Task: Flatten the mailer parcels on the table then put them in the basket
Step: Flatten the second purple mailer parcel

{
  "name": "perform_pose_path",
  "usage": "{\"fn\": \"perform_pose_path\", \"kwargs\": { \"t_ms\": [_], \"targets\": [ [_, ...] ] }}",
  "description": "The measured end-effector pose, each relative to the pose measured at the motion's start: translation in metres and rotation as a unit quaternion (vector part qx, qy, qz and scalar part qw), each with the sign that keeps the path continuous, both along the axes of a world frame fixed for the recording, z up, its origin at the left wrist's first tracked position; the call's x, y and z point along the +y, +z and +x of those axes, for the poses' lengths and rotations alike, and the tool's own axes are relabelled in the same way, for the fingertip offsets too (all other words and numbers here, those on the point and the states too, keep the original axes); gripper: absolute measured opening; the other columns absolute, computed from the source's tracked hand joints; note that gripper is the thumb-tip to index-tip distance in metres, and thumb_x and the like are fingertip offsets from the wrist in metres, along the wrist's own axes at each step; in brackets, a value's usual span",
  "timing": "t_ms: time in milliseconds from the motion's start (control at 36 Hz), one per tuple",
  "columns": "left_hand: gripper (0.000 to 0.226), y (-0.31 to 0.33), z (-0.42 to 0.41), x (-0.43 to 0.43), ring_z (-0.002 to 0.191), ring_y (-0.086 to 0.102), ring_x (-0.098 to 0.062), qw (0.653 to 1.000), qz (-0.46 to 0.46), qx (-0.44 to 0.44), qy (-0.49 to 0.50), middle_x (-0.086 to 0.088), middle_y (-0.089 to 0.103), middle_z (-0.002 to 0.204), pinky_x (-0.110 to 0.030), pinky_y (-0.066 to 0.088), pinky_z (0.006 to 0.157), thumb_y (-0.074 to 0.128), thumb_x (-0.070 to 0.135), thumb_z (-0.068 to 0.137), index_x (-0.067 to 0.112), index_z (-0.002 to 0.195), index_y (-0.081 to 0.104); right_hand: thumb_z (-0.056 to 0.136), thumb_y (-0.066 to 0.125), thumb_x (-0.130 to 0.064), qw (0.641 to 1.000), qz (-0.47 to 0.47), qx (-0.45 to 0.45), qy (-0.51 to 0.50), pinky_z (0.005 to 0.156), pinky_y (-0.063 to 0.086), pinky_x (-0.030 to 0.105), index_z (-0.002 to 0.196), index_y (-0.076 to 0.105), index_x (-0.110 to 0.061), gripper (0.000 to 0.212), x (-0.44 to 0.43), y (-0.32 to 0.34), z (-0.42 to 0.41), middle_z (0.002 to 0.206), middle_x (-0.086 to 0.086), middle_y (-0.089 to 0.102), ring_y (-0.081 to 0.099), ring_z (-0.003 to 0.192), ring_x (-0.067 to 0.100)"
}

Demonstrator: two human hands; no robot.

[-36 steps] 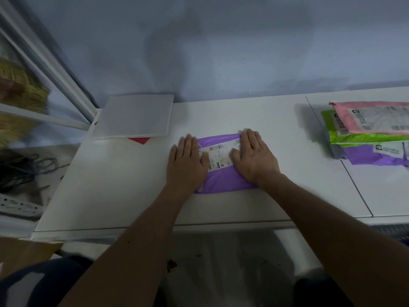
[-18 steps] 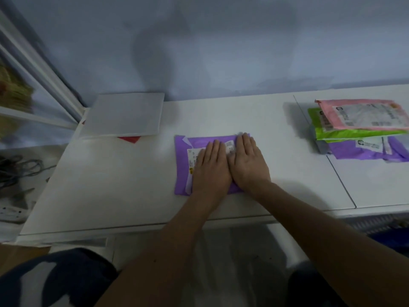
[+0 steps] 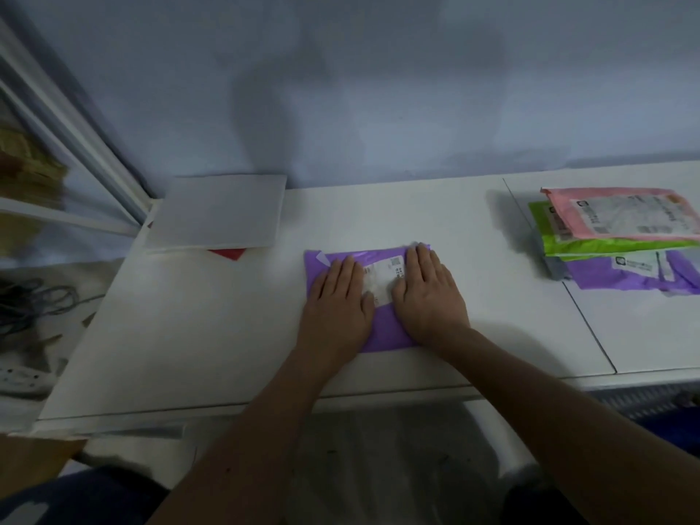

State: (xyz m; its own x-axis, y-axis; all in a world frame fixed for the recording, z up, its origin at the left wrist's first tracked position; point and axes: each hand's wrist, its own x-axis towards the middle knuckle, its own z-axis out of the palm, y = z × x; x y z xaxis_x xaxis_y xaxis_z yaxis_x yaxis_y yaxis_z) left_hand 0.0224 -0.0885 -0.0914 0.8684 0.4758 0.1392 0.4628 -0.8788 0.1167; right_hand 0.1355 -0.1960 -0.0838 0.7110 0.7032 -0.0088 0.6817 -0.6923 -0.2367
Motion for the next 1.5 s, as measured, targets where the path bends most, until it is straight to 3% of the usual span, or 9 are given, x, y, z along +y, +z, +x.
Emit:
{"fn": "perform_pose_path", "kwargs": {
  "t_ms": [306,750,833,917,1000,1083,1167,1278,1500],
  "targets": [
    [0.055,-0.001,-0.001,0.001,0.131,0.047,-0.030,1.000,0.007,0.006,-0.005,-0.016,0.049,0.141,-0.044,0.036,0.107,0.027,0.033,0.096,0.003,0.135,0.051,0.092,0.000,-0.046,0.998,-0.021,-0.009,0.053,0.118,-0.003,0.031,0.153,0.004,-0.005,0.074,0.011,0.007,0.003,0.161,0.013,0.003,0.001,0.149,0.023],
    [0.060,0.011,0.025,-0.009,0.137,0.038,-0.029,1.000,-0.016,-0.027,-0.002,-0.018,0.044,0.145,-0.047,0.030,0.112,0.018,0.031,0.095,0.000,0.137,0.048,0.103,0.020,-0.040,0.998,-0.030,-0.023,0.050,0.119,-0.003,0.032,0.153,0.001,-0.006,0.063,0.013,0.004,0.002,0.162,0.011,0.000,-0.004,0.149,0.023],
    [0.063,0.024,0.048,-0.025,0.146,0.017,-0.027,0.997,-0.005,-0.009,-0.083,-0.013,0.027,0.155,-0.046,0.013,0.118,0.009,0.028,0.093,0.003,0.146,0.032,0.099,0.038,-0.043,0.996,-0.039,-0.001,0.077,0.118,-0.006,0.030,0.153,-0.004,-0.007,0.077,0.007,0.009,0.003,0.162,0.009,-0.004,-0.006,0.149,0.021],
    [0.064,0.019,0.068,-0.031,0.147,0.015,-0.023,0.992,-0.074,-0.007,-0.101,-0.009,0.026,0.156,-0.042,0.011,0.119,0.006,0.033,0.094,0.007,0.148,0.029,0.086,0.068,-0.031,0.998,0.056,-0.021,0.008,0.118,0.008,0.032,0.150,0.012,0.002,0.092,0.013,-0.003,0.000,0.153,0.017,0.030,0.025,0.145,0.017],
    [0.078,0.006,0.077,-0.026,0.148,-0.001,-0.018,0.988,-0.107,0.003,-0.107,-0.007,0.011,0.160,-0.040,0.006,0.120,-0.010,0.041,0.086,0.009,0.151,0.021,0.104,0.033,-0.030,0.993,0.113,0.029,-0.022,0.118,0.000,0.021,0.151,-0.006,-0.012,0.064,0.016,-0.004,0.000,0.154,0.018,0.029,0.006,0.147,0.004],
    [0.072,0.010,0.079,-0.014,0.148,-0.007,-0.018,0.981,-0.165,0.027,-0.098,-0.008,0.006,0.161,-0.038,0.005,0.120,-0.003,0.043,0.090,0.010,0.152,0.015,0.099,0.038,-0.044,0.997,0.035,0.001,0.062,0.114,-0.010,0.024,0.152,-0.006,-0.016,0.075,0.004,0.005,0.001,0.162,0.007,0.002,-0.005,0.149,0.018],
    [0.052,0.012,0.079,-0.010,0.147,-0.010,-0.021,0.982,-0.151,0.055,-0.097,-0.009,-0.002,0.161,-0.041,0.003,0.120,0.009,0.024,0.103,0.008,0.152,0.006,0.099,0.035,-0.047,0.997,0.030,-0.019,0.071,0.117,-0.009,0.027,0.154,-0.002,-0.014,0.074,0.007,0.002,0.004,0.162,0.005,0.000,-0.007,0.149,0.019],
    [0.053,0.010,0.077,-0.003,0.146,-0.006,-0.004,0.969,-0.241,0.036,-0.039,0.005,0.001,0.161,-0.030,-0.005,0.120,0.010,0.037,0.103,0.020,0.154,0.004,0.100,0.031,-0.048,0.997,0.013,-0.016,0.079,0.120,-0.005,0.031,0.155,-0.001,-0.014,0.072,0.009,0.000,0.006,0.162,0.007,0.001,-0.005,0.149,0.021],
    [0.073,0.001,0.042,0.022,0.145,0.020,-0.026,0.995,-0.068,0.043,-0.063,-0.012,0.029,0.154,-0.040,0.015,0.119,-0.003,0.045,0.097,0.006,0.147,0.031,0.093,-0.006,-0.044,0.998,0.003,-0.016,0.065,0.119,-0.001,0.032,0.153,0.009,-0.007,0.073,0.011,-0.003,0.006,0.161,0.012,0.009,0.003,0.149,0.023]
  ]
}}
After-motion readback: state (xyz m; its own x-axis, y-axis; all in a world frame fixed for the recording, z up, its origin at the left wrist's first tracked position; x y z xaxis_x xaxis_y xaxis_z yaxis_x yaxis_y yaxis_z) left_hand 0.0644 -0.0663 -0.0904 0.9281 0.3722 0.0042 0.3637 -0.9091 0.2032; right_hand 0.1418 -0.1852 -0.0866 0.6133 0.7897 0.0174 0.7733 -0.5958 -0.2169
